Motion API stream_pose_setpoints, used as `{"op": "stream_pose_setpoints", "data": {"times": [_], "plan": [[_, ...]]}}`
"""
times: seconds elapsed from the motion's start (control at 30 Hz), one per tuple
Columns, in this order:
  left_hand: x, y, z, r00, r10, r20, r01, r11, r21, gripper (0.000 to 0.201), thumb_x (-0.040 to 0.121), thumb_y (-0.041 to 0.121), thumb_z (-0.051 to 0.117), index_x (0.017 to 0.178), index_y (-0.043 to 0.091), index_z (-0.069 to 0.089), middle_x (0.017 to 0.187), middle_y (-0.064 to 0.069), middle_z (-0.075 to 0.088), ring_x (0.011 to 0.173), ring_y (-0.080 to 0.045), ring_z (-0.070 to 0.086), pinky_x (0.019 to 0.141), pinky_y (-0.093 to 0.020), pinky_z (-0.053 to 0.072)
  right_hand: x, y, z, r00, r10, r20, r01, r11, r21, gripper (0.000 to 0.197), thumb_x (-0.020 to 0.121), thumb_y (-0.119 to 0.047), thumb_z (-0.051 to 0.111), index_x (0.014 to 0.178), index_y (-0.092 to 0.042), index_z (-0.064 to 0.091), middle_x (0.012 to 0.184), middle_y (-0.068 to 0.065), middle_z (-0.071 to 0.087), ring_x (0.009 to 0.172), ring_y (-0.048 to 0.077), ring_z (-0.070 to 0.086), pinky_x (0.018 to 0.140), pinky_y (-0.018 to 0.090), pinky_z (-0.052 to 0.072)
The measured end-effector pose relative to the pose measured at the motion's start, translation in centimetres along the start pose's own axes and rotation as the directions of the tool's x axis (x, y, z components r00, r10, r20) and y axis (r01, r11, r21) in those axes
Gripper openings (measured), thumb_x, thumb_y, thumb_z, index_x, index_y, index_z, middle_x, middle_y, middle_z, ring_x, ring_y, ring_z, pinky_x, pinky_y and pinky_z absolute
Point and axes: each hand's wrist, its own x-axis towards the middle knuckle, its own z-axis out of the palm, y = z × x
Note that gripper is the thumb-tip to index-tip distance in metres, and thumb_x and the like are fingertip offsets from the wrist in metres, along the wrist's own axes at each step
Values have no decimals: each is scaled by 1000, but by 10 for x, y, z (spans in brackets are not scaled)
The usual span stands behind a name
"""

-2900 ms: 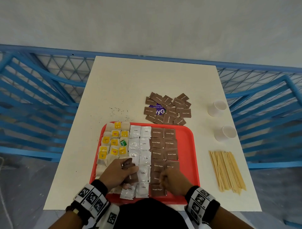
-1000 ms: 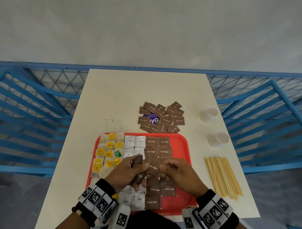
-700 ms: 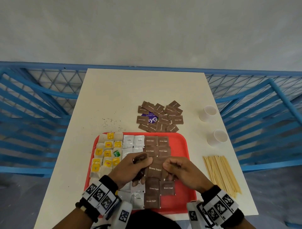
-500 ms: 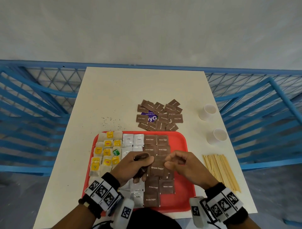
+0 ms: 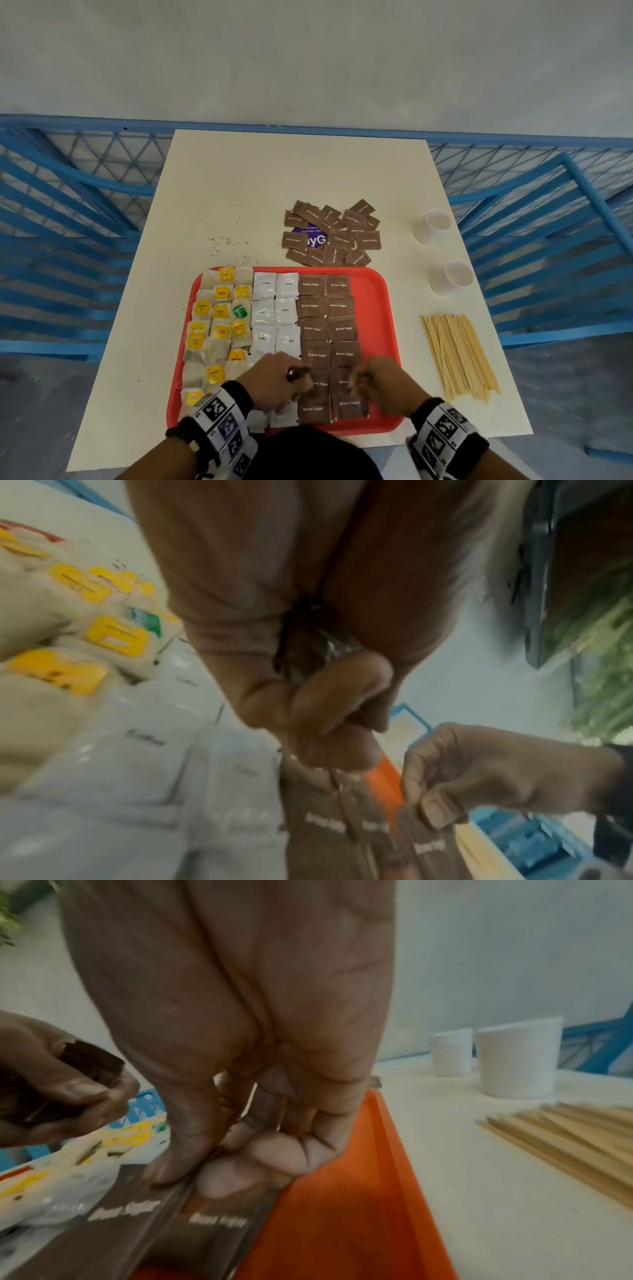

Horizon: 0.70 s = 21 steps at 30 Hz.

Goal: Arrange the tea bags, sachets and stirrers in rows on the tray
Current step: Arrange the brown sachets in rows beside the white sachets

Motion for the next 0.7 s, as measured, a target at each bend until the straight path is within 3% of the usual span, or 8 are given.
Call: {"op": "stream_pose_setpoints", "data": {"times": [0.1,0.17,0.2,0.27,0.43,0.53,0.6,0.7], "plan": [[5,-12,11,994,-14,105,-6,983,184,25,96,32,59,104,13,73,92,-5,75,56,4,63,55,-11,47,5,9,10,999,30,-32,-30,999,-13,35,86,4,49,76,-25,66,71,-7,69,65,6,68,66,27,58],[8,-14,17,987,-51,154,22,982,187,20,94,28,60,107,19,73,90,-1,74,62,-1,67,62,-18,53,6,8,13,998,41,-52,-43,998,-39,35,86,4,48,75,-25,65,72,-7,69,63,6,67,66,29,59],[9,-13,20,981,-85,172,55,984,171,18,94,26,60,106,19,72,81,2,71,60,-9,66,58,-22,54,6,7,14,997,54,-59,-57,997,-51,35,87,3,49,73,-27,63,73,-6,70,63,6,67,67,29,60],[10,-11,25,973,-133,190,107,984,144,18,95,22,61,109,16,70,71,6,62,49,-10,58,48,-21,50,5,7,17,992,104,-68,-111,990,-92,36,85,-3,55,67,-33,57,78,-4,72,68,6,68,72,30,59],[7,-9,26,962,-140,233,128,990,62,23,96,27,59,112,12,67,78,-3,63,45,-7,56,41,-19,45,3,5,24,984,98,-151,-131,965,-228,15,76,-20,60,73,-30,49,99,-10,60,85,14,60,75,33,53],[2,-7,15,962,-81,262,131,975,-178,21,98,16,56,117,10,61,79,-5,65,55,-13,64,44,-22,50,2,2,28,993,40,-111,-67,965,-253,4,76,-23,54,79,-25,54,120,-12,54,94,17,60,77,33,52],[-2,-4,8,960,-63,273,189,866,-464,27,97,4,50,122,5,57,92,-12,66,70,-24,70,54,-29,58,0,-1,26,992,12,-124,-44,965,-257,6,79,-25,53,81,-23,58,121,-11,56,96,16,60,78,33,51],[-9,2,-5,969,0,247,205,557,-805,31,97,-3,45,127,-3,56,112,-23,68,99,-40,69,74,-45,62,0,-19,10,949,-73,-307,30,990,-140,11,87,-23,59,76,-22,63,86,-9,64,75,7,56,69,27,46]]}}
